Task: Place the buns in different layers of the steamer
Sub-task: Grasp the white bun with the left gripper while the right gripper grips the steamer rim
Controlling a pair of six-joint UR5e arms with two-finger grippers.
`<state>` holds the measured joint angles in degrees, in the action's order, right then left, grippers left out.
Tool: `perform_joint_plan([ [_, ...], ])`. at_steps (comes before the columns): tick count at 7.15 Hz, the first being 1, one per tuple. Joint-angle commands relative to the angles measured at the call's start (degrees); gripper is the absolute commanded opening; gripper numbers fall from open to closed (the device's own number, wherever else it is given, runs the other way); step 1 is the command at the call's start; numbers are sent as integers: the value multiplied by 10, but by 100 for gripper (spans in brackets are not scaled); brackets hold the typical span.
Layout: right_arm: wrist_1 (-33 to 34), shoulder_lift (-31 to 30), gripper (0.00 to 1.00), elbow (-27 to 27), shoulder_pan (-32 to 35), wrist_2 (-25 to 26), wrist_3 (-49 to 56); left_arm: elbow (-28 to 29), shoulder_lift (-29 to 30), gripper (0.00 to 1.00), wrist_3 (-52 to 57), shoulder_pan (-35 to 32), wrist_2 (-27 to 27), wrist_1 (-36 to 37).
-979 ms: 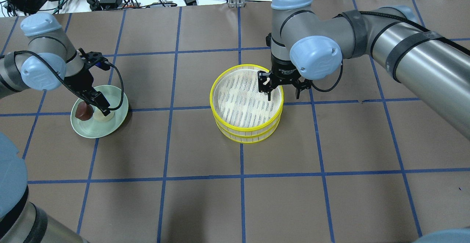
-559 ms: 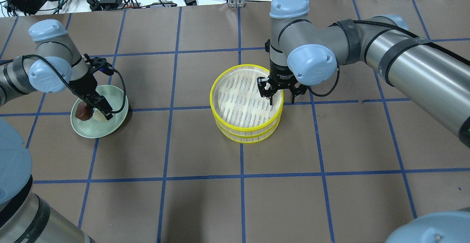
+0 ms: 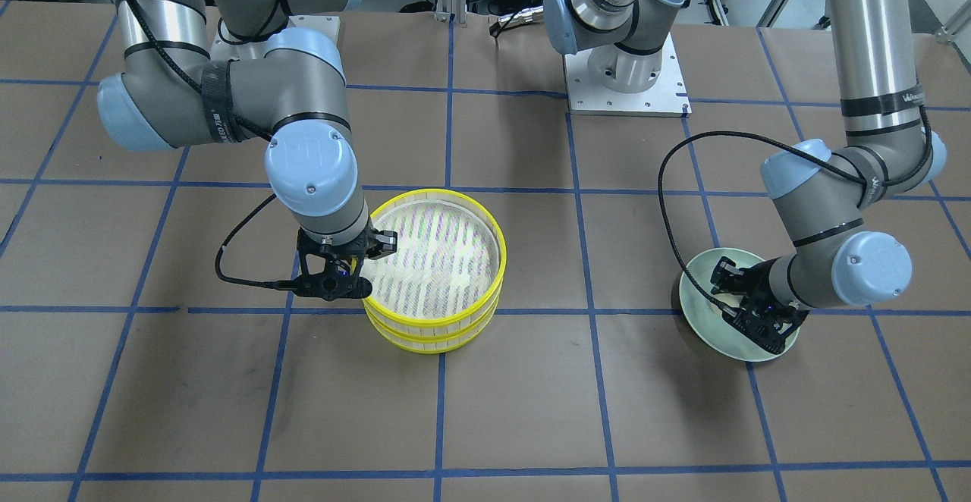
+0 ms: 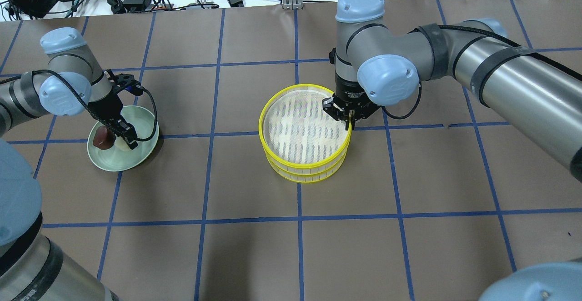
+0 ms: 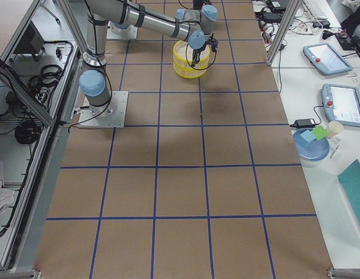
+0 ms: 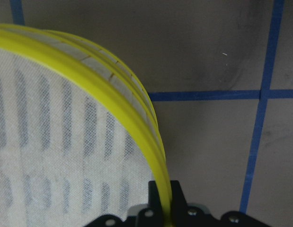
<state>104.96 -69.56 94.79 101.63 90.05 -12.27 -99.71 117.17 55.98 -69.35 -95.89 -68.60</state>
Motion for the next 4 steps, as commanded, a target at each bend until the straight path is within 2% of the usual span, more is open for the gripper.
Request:
perform_joint_plan([
  [1,-9,-34,0,-9,-6,1,0,7,-21,0,-7,-1,3,0],
  [3,-111,-101,0,-48,-41,-7,26,37,-60,0,-70,-15,4,-7],
  [4,-163,-137,0,-66,-64,-4,43,40,-82,0,-128,-37,30,-6],
])
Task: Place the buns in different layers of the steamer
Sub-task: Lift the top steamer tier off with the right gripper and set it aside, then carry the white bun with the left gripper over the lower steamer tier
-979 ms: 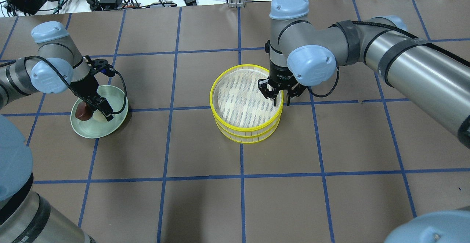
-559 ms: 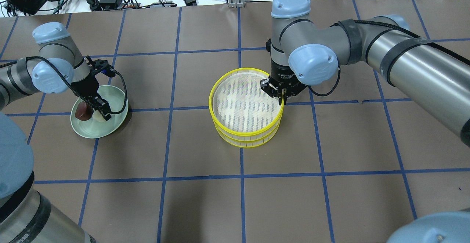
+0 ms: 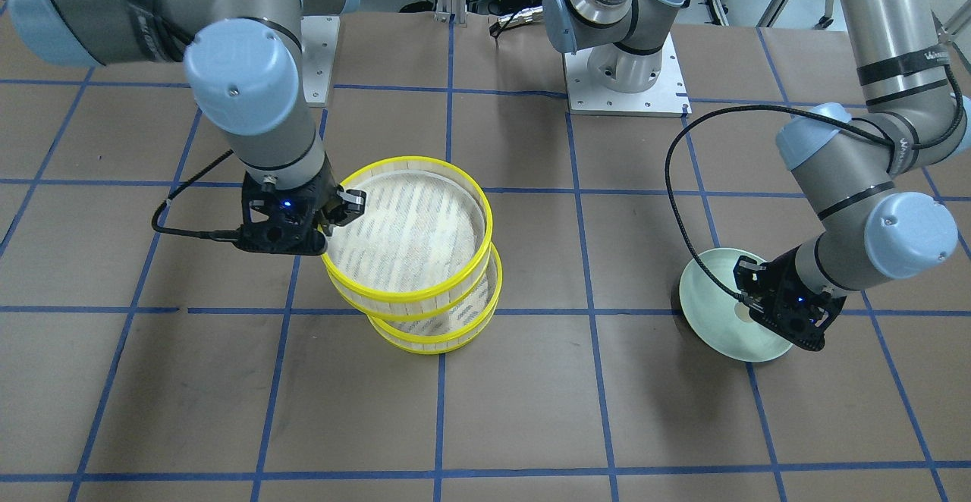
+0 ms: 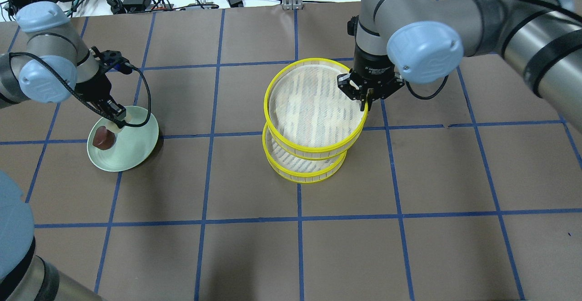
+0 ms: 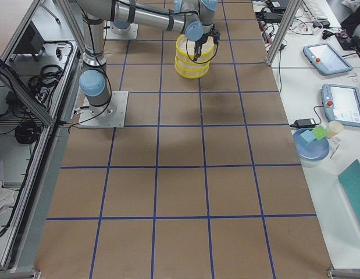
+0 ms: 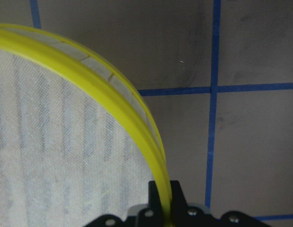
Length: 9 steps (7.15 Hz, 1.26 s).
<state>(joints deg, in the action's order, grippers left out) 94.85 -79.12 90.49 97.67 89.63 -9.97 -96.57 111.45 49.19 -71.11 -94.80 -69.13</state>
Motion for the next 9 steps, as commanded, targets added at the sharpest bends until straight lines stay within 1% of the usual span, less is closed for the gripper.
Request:
perform_joint_plan([
  [1,-103,-73,0,-31,-49,6,45,11,-39,0,-140,-58,23,5],
  [2,-140,-108,0,-34,-86,20,95,12,-53,0,-221,-114,23,7],
  [3,-147,-130,0,-40,-116,24,131,11,-58,0,-292,-154,49,11],
  [5,-168,-131,0,-40,-128,23,159,9,-50,0,-368,-240,93,30],
  [6,-189,-131,0,-39,-128,25,176,3,-39,0,-380,-285,96,34],
  [7,-189,-131,0,-38,-128,26,178,3,-39,0,-399,-309,117,37],
  [8,-190,-131,0,-38,-128,26,179,0,-32,0,-415,-315,131,69],
  [9,-190,-131,0,-38,-128,26,179,-5,-22,0,-424,-328,186,78],
])
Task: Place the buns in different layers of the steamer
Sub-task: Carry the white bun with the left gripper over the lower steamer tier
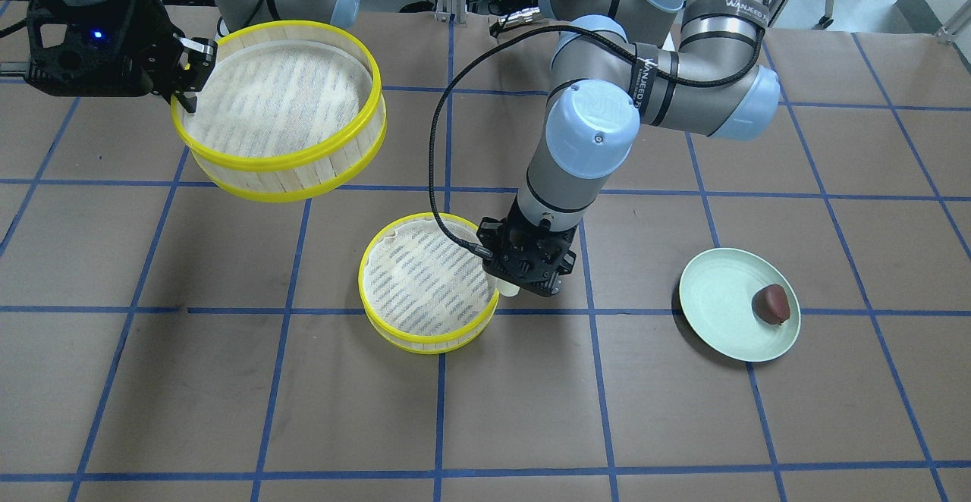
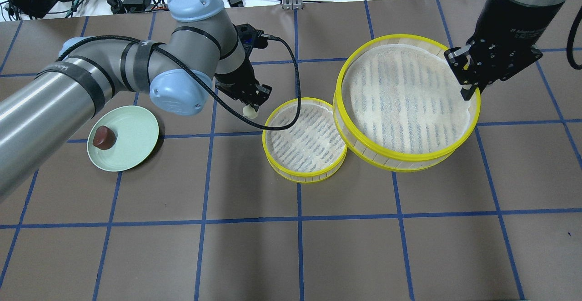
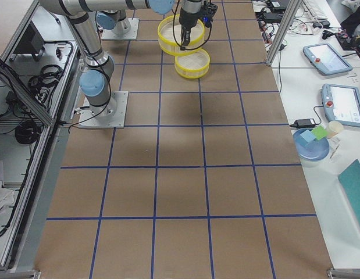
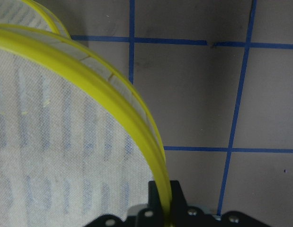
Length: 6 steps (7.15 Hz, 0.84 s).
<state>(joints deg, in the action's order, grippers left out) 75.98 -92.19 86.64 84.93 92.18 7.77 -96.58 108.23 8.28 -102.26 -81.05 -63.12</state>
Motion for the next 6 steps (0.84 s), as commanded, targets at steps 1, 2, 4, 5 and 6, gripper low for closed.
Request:
perform_joint_plan([
  [1,0,0,0,0,0,0,1,-7,20,0,-16,-28,57,32],
  [2,0,0,0,1,0,0,1,-7,32,0,-16,-34,59,40],
  [4,1,0,0,1,0,0,2,-6,40,78,-14,-48,56,43],
  [5,1,0,0,0,0,0,2,-4,40,100,-17,-48,56,57],
  [6,1,0,0,1,0,0,3,-1,40,100,-18,-48,57,56],
])
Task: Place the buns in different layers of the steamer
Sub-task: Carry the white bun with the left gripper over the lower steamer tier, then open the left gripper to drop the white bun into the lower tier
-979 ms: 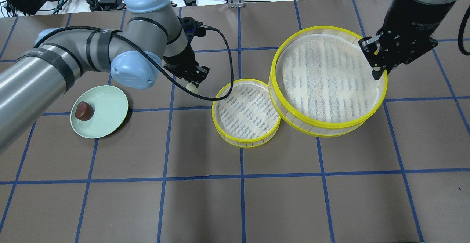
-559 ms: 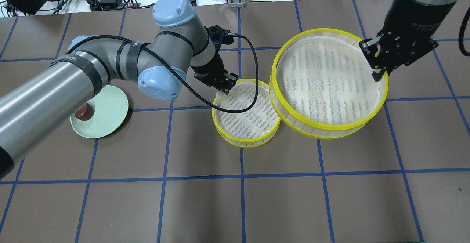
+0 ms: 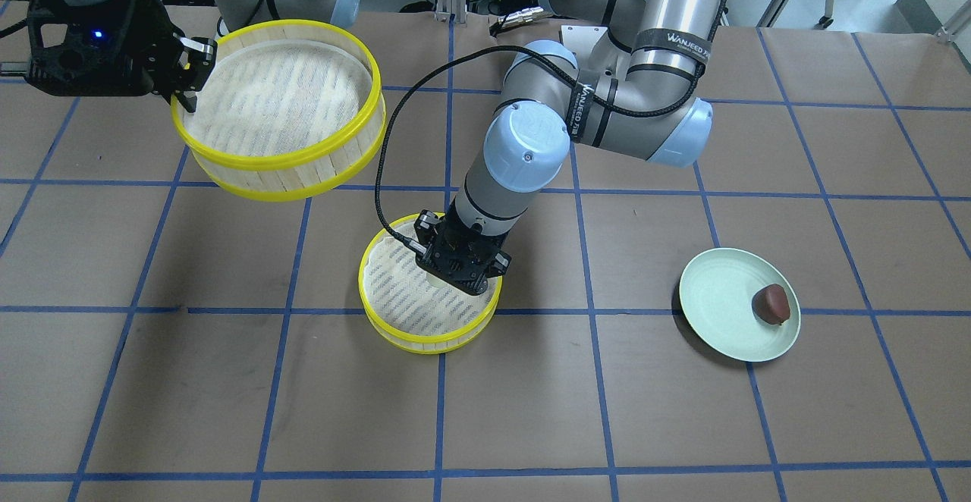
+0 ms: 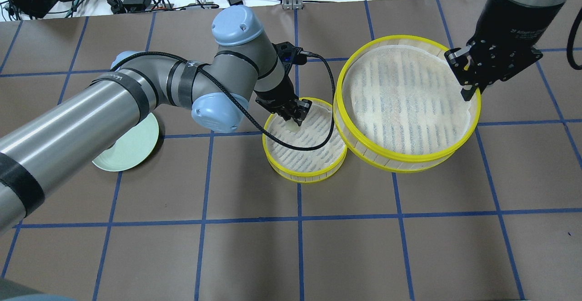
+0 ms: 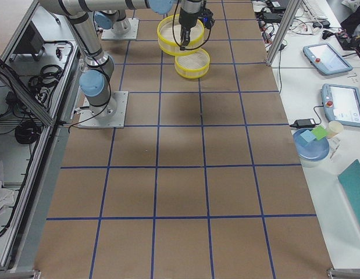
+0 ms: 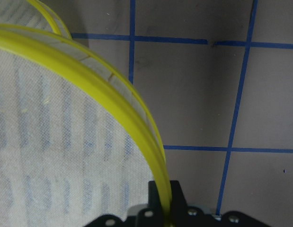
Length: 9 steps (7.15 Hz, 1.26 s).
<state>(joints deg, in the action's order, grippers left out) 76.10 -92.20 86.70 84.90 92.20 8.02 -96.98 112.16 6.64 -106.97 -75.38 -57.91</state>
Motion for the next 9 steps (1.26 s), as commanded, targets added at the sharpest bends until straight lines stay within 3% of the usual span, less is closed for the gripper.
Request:
perform_joint_plan([
  [1,0,0,0,0,0,0,1,5,-12,100,2,0,-5,2],
  [2,2,0,0,0,0,0,1,8,-24,100,9,8,-24,-5],
  [3,3,0,0,1,0,-1,0,9,-33,100,9,13,-91,-6],
  [6,5,0,0,2,1,-3,-1,10,-48,100,9,24,-102,-24],
  [8,24,6,0,3,3,-3,-6,15,-72,100,29,105,-106,-67],
  [9,60,39,0,1,10,-3,-20,16,-86,100,80,149,-113,-90],
])
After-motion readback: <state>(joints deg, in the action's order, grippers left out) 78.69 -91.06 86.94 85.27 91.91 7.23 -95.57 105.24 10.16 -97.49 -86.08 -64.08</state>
